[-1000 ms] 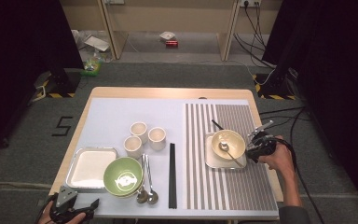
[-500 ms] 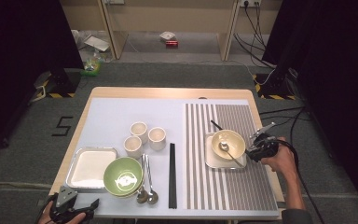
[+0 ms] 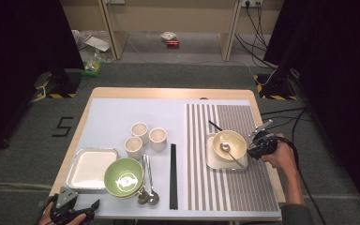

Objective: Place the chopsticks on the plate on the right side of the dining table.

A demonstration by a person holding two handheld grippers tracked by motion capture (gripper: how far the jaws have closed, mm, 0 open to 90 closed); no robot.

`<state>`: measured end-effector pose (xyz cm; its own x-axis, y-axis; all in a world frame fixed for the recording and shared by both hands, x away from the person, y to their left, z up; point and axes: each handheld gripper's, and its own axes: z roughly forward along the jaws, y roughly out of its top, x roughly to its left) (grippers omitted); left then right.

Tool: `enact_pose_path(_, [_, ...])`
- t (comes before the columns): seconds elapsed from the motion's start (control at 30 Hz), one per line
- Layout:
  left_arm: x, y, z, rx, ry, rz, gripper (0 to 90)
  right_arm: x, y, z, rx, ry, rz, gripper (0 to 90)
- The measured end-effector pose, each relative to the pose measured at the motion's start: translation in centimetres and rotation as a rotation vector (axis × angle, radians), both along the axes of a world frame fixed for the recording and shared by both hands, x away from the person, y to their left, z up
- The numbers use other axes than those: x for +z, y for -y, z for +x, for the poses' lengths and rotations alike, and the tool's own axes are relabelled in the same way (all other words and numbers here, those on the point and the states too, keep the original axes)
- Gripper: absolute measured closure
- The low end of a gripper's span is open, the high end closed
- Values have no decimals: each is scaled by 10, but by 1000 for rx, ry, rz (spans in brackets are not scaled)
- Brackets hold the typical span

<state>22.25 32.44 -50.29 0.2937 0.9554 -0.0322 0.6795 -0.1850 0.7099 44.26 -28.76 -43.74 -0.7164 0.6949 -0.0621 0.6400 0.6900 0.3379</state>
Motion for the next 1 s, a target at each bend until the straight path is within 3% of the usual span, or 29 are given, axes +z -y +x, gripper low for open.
enact_pose_path(0.4, [0,0,0,0,0,0,118,0,-4,5,-5,7,-1,778])
enact_pose_path(0.57, [0,0,0,0,0,0,118,5,-1,1,-35,12,59,707])
enact_pose_path(0.7, [0,0,0,0,-1,1,118,13,7,-3,-70,49,100,652])
enact_pose_path(0.8, [0,0,0,0,-4,3,118,17,8,-7,-120,46,140,603])
enact_pose_path(1.0, [0,0,0,0,0,1,118,23,11,-8,-223,65,147,555])
